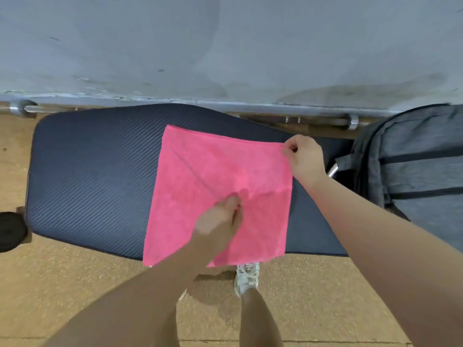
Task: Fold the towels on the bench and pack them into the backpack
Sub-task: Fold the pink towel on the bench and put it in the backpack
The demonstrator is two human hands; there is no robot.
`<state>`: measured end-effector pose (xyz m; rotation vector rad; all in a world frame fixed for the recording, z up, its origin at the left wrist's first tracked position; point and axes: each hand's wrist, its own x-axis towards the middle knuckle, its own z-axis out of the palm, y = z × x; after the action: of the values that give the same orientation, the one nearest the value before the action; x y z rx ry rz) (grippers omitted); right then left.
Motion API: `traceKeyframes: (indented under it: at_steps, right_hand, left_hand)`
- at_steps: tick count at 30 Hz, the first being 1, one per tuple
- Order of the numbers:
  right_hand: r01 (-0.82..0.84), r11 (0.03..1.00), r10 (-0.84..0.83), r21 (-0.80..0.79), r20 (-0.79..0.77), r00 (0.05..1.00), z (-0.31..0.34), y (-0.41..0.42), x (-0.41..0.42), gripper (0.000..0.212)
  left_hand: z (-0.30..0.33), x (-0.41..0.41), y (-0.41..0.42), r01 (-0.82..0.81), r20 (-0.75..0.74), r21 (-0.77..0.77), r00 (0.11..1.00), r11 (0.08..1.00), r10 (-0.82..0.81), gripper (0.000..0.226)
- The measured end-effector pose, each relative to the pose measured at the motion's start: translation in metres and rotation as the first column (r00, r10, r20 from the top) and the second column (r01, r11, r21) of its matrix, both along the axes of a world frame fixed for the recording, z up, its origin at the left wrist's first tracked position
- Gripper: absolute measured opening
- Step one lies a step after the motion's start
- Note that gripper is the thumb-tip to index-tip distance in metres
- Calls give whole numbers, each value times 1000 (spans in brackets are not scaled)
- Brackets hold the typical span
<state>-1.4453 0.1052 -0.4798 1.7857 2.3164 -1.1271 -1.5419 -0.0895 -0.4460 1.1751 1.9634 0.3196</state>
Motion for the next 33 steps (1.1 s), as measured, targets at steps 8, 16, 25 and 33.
traceKeyframes:
  at_steps: [8,16,25,33]
  right_hand:
    - [-66,997,68,27,-82,994,-6,-1,-1,7]
    - [-172,985,173,-8,51,984,4,3,-14,9]
    - [163,945,-217,-282,-172,961,61,-12,-15,21]
    - [241,954,-288,-179,-320,903,165,-10,-52,16]
  left_hand:
    - [-26,-128,46,-97,-502,48,858,994,108,38]
    - [-25,-161,45,-239,-374,-16,902,971,216,22]
    - [30,-195,19,-376,-37,92,924,922,381,8]
    - [143,-238,26,-355,23,295,931,887,365,15]
